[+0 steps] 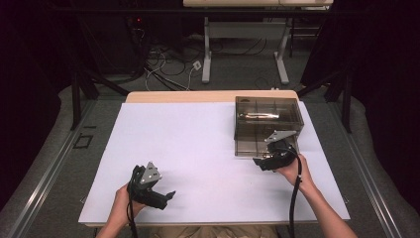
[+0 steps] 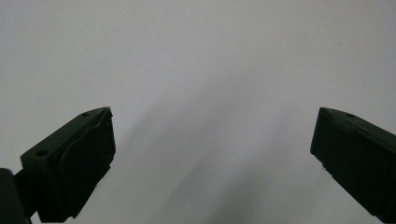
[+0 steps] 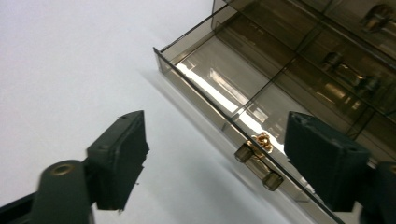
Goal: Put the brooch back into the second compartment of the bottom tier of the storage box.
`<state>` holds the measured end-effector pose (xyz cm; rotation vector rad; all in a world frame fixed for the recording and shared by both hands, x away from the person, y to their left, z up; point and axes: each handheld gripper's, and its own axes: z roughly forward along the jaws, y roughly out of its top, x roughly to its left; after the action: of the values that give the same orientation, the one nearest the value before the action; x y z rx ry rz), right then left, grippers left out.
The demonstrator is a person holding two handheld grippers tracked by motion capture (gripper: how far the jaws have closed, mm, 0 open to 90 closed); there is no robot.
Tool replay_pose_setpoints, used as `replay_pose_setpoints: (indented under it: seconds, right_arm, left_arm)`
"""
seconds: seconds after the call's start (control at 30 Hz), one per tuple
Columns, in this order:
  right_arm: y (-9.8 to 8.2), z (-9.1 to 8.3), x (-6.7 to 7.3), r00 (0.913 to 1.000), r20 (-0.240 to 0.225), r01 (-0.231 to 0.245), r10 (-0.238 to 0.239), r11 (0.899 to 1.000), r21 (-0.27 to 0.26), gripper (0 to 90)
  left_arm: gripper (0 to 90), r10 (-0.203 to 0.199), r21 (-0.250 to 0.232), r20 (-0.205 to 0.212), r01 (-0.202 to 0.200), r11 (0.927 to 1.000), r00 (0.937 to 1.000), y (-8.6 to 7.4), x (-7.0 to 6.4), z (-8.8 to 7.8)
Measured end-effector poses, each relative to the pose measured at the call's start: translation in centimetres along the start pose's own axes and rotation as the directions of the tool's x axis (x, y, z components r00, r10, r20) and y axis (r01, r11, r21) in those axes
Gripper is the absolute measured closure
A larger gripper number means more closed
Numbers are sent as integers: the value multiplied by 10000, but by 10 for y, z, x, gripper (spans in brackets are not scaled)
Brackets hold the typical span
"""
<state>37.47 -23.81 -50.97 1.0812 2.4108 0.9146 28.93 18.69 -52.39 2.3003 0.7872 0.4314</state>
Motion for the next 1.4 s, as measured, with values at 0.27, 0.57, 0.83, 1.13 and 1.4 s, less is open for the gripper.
replay_pose_setpoints:
  seconds: [0.27,0.57,0.83,1.13,1.4]
  right_arm:
    - [-1,4,7,9993,-364,115,-110,9999,117,93]
    - [-2,7,13,9976,-632,284,-265,9992,292,19]
    - [-2,10,17,9961,-792,444,-383,9961,761,0]
    - [-3,13,22,9949,-800,679,-622,9951,714,3]
    - [-4,15,25,9960,-599,711,-670,9951,690,36]
  left_arm:
    - [0,-9,-3,-20,9,10000,10000,0,0,0]
    - [0,-49,-17,0,49,10000,10000,0,0,-1]
    - [0,-62,-32,-1,62,10000,10000,0,0,-1]
    - [0,-60,-23,-2,60,10000,10000,0,0,-1]
    - [0,-50,-1,3,50,10000,10000,0,0,-1]
